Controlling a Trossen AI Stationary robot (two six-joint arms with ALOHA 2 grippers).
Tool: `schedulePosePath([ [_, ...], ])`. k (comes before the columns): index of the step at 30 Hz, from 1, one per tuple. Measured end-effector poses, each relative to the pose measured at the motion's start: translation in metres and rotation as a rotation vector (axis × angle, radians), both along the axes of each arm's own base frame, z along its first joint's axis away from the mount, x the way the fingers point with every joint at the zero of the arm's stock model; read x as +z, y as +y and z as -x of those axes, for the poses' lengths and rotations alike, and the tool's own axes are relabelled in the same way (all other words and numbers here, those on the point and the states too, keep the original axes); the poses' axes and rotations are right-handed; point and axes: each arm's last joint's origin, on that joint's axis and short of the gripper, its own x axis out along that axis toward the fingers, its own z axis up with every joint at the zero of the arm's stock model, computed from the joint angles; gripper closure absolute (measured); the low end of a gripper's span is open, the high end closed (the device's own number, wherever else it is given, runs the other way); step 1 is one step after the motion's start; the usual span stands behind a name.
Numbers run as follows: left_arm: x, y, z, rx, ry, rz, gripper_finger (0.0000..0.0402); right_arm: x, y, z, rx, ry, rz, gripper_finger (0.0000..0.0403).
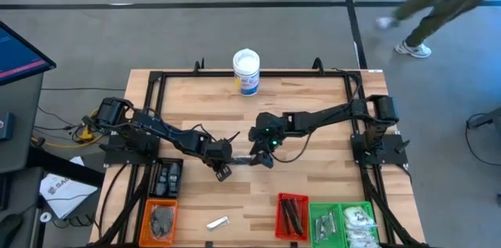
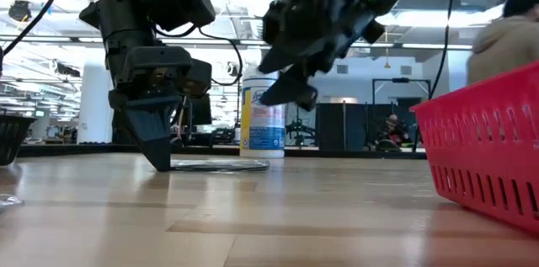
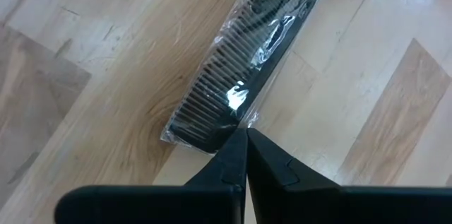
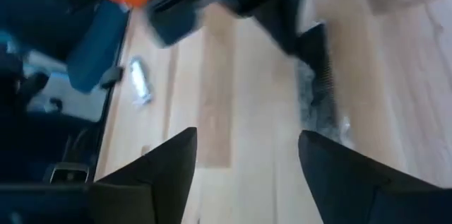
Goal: Pick & Place Travel size toiletries
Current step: Put the black comb into the red bin
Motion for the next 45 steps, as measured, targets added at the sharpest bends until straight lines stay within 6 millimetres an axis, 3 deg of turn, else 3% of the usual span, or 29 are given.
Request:
schedulePosePath([
  [6, -0.002, 0.000, 0.001, -0.003, 0.002, -0.002, 0.0401, -0.017, -0.011, -0.009, -0.065, 0.063, -0.078, 0.0182],
  [17, -0.003, 0.000, 0.000, -0.002, -0.021, 0.001, 0.0401, -0.036, -0.006, -0.034, -0.036, 0.102, -0.061, 0.0180],
  [27, -0.003, 0.000, -0.001, -0.001, -0.033, -0.002, 0.0401, -0.059, 0.002, -0.032, 0.045, 0.178, -0.041, 0.0185],
  [36, -0.003, 0.000, -0.002, 0.003, -0.044, -0.014, 0.0401, -0.056, 0.021, -0.034, 0.106, 0.148, -0.069, 0.0204],
  [41, -0.003, 0.000, -0.002, 0.004, -0.046, -0.017, 0.0401, -0.054, 0.014, -0.033, 0.071, 0.169, -0.113, 0.0217],
  [45, -0.003, 0.000, -0.002, 0.003, -0.046, -0.017, 0.0401, -0.038, 0.001, -0.034, 0.038, 0.120, -0.111, 0.0224],
])
